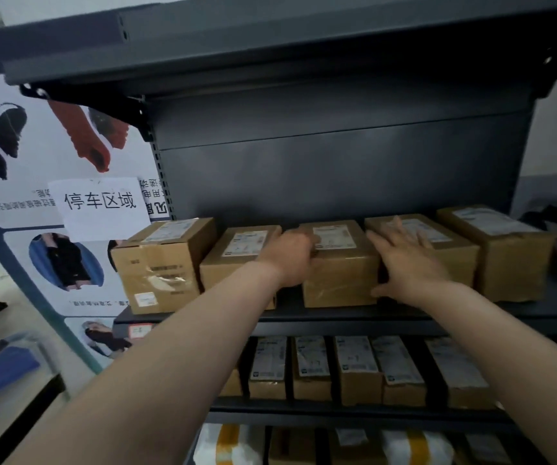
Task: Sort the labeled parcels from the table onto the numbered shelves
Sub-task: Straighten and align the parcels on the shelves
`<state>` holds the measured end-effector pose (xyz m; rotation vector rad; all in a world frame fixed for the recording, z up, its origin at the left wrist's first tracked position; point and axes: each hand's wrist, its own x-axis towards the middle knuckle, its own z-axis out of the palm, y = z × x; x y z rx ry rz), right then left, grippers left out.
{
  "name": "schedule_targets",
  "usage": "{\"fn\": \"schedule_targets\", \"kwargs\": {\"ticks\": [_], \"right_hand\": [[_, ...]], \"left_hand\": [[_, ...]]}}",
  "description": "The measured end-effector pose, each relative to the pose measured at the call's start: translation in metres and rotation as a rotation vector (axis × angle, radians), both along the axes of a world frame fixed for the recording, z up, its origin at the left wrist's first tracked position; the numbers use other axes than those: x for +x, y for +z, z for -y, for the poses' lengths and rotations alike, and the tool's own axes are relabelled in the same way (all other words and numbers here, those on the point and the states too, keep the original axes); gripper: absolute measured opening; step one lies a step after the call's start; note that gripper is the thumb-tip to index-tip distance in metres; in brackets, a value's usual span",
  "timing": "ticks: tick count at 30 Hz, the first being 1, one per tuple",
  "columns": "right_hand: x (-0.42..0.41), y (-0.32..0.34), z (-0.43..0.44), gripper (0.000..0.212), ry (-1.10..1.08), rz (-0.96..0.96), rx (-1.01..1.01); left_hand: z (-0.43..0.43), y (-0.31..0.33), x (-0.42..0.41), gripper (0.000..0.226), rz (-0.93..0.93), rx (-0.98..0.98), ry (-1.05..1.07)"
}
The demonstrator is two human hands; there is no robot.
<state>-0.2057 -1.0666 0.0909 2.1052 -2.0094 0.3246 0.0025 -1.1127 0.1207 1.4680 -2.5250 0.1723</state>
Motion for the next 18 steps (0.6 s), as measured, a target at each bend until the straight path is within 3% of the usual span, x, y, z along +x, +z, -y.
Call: {"fn": "schedule_targets", "kwargs": {"ticks": [4, 8, 11, 18], "right_hand": [[-0.045, -0.008, 0.004, 0.108, -0.152, -0.042, 0.116], [-0.059, -0.012, 0.011, 0.074, -0.097, -0.014, -0.018], [-0.047, -0.003, 0.017, 0.059, -0.041, 0.005, -0.056], [-0.027, -0.008, 0.019, 0.054, 0.043, 0.135, -0.069]], "left_hand": [[0.003, -0.012, -0.033, 0.065, -0.018, 0.139, -0.008], [0.006, -0.017, -0.042, 0.063, 0.033, 0.139, 0.039], [0.007, -0.011, -0.038, 0.061, 0.02, 0.144, 0.061], [0.008, -0.008, -0.016, 0.058, 0.029, 0.14, 0.112]]}}
